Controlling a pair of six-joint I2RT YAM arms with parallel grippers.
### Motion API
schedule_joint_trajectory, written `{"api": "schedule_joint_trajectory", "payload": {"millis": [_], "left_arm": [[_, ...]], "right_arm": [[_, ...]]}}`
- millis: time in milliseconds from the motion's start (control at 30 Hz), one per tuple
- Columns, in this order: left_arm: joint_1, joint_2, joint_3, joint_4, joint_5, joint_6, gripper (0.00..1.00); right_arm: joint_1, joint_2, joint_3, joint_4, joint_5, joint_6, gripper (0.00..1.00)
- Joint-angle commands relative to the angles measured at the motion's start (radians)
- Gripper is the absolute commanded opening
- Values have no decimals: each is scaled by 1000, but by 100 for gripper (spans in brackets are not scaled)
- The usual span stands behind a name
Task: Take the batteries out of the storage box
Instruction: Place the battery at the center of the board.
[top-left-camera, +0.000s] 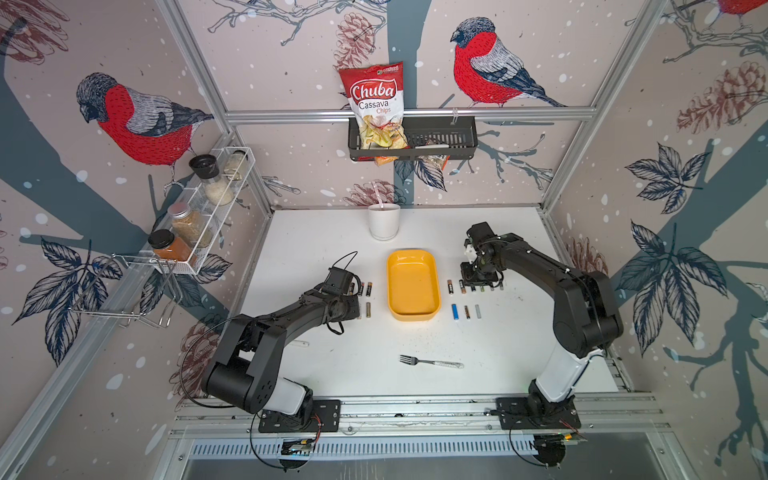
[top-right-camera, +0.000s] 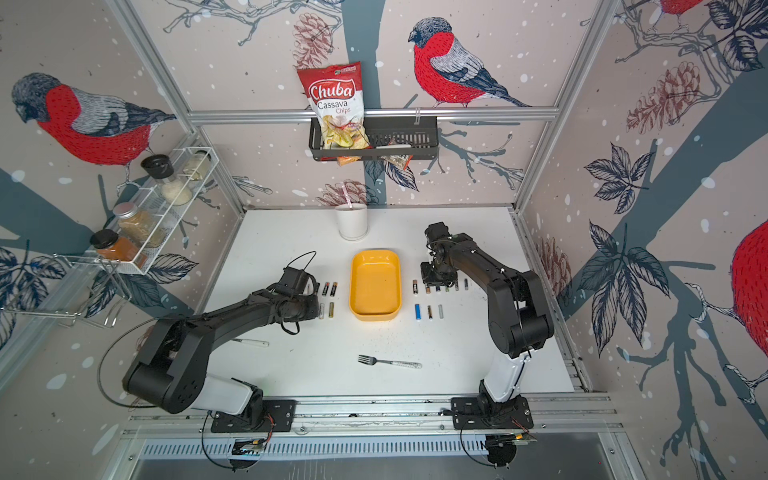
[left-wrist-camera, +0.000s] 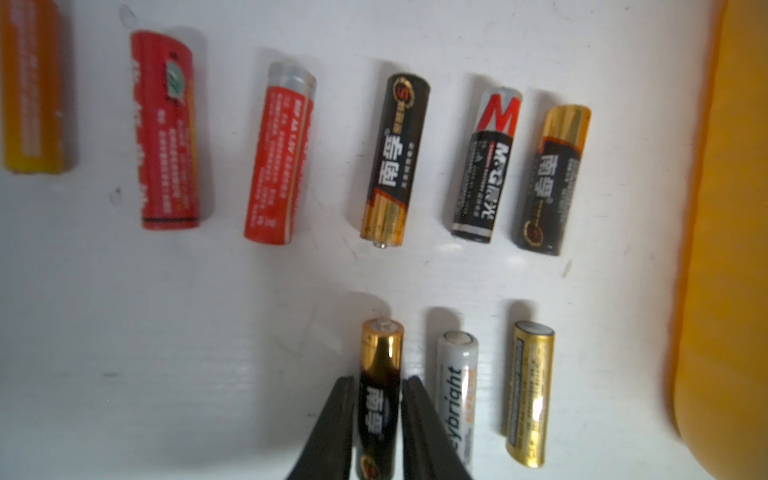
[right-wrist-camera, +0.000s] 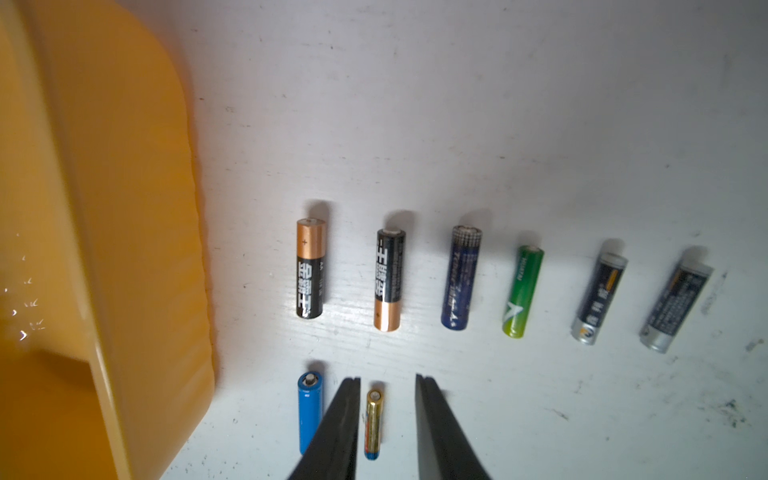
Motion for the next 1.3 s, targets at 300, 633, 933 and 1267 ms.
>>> {"api": "schedule_joint_trajectory", "payload": {"millis": [300, 633, 933, 1267], "left_arm": [[1, -10, 7, -30, -10, 4, 28], [1, -35, 22, -41, -18, 10, 35], [4, -127, 132, -96, -68, 61, 95], [14, -323, 44, 260, -634, 213, 97]], "right_arm": [[5, -2, -1, 0, -1, -3, 30], [7, -5, 3, -1, 2, 1, 31], [11, -45, 31, 13, 52, 18, 70], [7, -369, -128, 369, 446, 114, 100]]}}
